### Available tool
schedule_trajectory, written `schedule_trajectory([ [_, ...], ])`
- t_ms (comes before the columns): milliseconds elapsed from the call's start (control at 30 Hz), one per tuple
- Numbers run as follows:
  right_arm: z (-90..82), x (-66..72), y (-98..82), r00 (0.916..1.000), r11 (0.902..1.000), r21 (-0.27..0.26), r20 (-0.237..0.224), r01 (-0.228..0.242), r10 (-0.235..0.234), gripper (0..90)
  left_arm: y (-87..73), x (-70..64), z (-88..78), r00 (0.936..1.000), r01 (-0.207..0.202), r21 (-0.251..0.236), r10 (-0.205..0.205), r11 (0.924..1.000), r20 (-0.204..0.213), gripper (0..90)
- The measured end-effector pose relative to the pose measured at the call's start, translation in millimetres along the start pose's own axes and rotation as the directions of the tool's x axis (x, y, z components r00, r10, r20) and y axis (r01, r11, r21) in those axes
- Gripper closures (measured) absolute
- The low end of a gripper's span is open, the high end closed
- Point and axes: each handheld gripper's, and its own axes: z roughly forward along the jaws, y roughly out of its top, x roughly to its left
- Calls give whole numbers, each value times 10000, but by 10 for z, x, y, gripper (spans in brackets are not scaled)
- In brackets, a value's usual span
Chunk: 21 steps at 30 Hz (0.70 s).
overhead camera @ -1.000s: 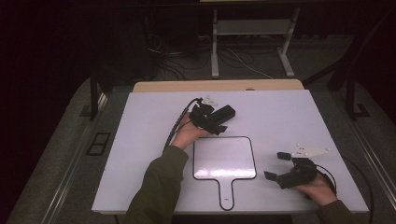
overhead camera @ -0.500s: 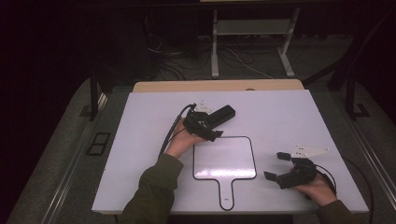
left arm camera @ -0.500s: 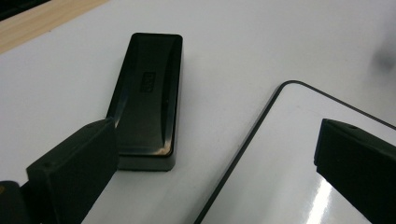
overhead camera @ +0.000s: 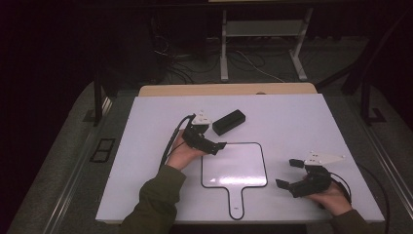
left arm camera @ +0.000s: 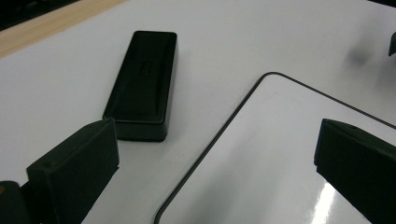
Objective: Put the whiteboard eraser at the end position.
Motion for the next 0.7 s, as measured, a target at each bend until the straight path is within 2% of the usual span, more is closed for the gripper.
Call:
schedule_trajectory([
  [233,2,4,2,10000,10000,-25,-14,-11,11,0,-98,-49,-155,9999,160,-183,-160,9997,-4,0],
  [433,-4,10,2,10000,10000,-62,-63,-46,45,0,-241,-103,-268,9999,145,-24,-146,9999,-90,0],
  [700,3,17,2,10000,10000,-20,-89,26,-26,0,-436,-157,-476,9992,286,-354,-295,9990,-256,0],
])
